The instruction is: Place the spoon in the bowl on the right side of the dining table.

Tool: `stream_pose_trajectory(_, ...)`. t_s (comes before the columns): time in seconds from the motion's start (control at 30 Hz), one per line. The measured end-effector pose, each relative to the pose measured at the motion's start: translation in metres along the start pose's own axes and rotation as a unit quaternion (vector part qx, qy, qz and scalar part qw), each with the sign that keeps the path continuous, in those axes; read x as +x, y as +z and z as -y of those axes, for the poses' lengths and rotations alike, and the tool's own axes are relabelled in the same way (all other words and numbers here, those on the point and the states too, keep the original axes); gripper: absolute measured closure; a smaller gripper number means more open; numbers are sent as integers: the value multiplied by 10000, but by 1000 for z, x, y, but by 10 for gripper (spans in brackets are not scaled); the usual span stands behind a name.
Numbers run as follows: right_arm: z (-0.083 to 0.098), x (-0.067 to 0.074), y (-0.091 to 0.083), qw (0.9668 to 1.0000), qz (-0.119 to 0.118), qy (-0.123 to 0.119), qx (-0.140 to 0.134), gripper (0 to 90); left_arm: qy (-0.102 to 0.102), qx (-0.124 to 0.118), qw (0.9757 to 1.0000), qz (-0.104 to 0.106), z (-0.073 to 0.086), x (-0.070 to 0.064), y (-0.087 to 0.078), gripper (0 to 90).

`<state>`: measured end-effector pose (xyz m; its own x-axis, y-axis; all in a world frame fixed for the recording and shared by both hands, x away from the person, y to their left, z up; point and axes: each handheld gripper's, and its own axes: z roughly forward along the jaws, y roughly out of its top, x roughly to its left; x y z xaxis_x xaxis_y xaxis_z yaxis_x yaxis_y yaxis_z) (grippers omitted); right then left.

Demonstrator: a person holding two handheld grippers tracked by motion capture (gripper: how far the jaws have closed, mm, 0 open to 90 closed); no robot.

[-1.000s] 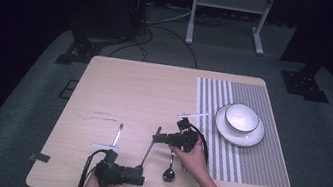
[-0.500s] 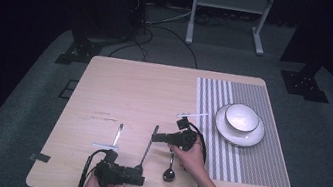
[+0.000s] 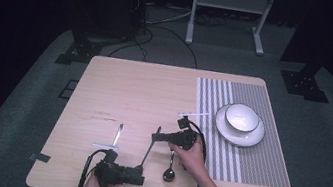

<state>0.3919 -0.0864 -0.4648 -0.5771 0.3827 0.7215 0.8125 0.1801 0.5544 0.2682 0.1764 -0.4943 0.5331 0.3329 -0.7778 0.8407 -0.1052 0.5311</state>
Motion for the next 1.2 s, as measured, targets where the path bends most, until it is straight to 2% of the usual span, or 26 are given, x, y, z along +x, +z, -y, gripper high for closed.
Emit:
stream_pose_trajectory(0.23, -2, 4, -5, 9991, -406, 100, -40, 888, 44, -21, 10000, 3, 0, -2, 0, 70)
stream_pose_trajectory(0.37, -3, 6, -10, 9991, -411, 99, -59, 889, 119, -148, 9998, 40, -2, -5, -5, 70)
stream_pose_trajectory(0.7, -6, 3, -32, 9994, -231, 93, -243, 888, 225, -317, 9992, -37, -4, -7, -13, 70)
stream_pose_trajectory(1.2, -13, 3, -65, 9987, -21, 45, -500, 888, 244, -293, 9992, -110, -4, -6, -13, 70)
